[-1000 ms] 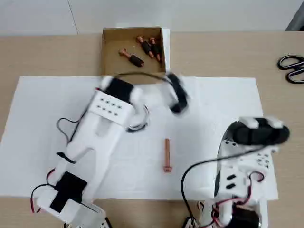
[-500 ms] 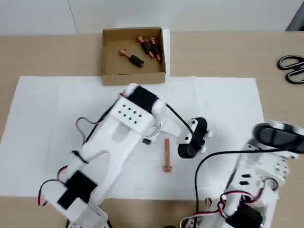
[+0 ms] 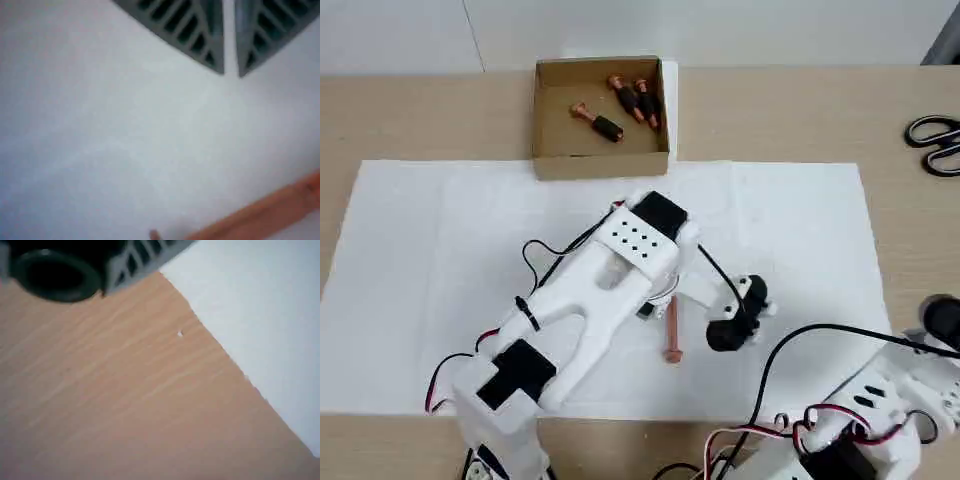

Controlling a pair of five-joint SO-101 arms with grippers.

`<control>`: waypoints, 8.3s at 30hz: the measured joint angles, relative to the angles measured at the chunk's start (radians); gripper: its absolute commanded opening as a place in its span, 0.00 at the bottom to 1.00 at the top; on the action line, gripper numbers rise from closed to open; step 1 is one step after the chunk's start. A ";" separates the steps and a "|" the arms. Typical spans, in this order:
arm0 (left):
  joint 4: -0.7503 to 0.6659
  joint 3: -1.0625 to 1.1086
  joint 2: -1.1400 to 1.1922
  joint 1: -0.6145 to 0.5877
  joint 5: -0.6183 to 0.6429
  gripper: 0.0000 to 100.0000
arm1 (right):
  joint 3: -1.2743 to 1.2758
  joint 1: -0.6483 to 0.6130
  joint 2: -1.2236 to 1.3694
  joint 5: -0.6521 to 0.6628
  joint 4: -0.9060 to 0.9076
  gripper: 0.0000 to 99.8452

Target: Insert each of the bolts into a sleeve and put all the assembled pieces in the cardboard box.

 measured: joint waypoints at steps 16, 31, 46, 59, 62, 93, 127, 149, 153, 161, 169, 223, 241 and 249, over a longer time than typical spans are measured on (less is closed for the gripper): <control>-0.005 -0.044 0.000 0.063 0.000 0.16 | 0.000 0.035 0.000 0.000 0.000 0.00; -0.115 -0.063 0.140 0.087 0.000 0.16 | -0.018 0.035 0.000 0.000 0.087 0.00; -0.091 -0.201 0.301 0.084 0.000 0.16 | -0.018 0.037 0.000 0.000 0.087 0.00; -0.038 -0.238 0.374 0.115 0.000 0.00 | -0.018 0.037 0.000 0.000 0.087 0.00; -0.026 -0.272 0.377 0.115 0.000 0.00 | -0.018 0.037 0.000 0.000 0.087 0.00; 0.006 -0.684 0.384 -0.316 1.640 0.01 | 0.078 -0.322 0.000 0.000 0.072 0.00; 0.000 -0.404 0.391 -0.459 1.872 0.13 | -0.123 -1.036 0.677 0.048 -0.284 0.00; -0.212 -0.373 0.391 -0.471 1.784 0.13 | -0.155 -1.043 0.684 0.048 -0.284 0.00; -0.250 -0.374 0.417 -0.509 1.784 0.13 | -0.155 -1.042 0.684 0.048 -0.284 0.00; -0.259 -0.391 0.497 -0.519 1.752 0.13 | -0.155 -1.040 0.684 0.048 -0.284 0.00; -0.101 -0.494 0.511 -0.489 1.752 0.13 | -0.155 -1.042 0.684 0.048 -0.284 0.00; 0.003 -0.428 -0.155 -0.270 1.844 0.01 | -0.155 -1.247 0.684 0.054 -0.453 0.01; -1.016 0.344 -0.776 -0.316 1.844 0.01 | 0.176 -1.278 0.687 0.057 -1.352 0.00; -1.270 0.474 -0.786 -0.138 1.823 0.01 | 0.273 -1.278 0.681 0.094 -1.557 0.00</control>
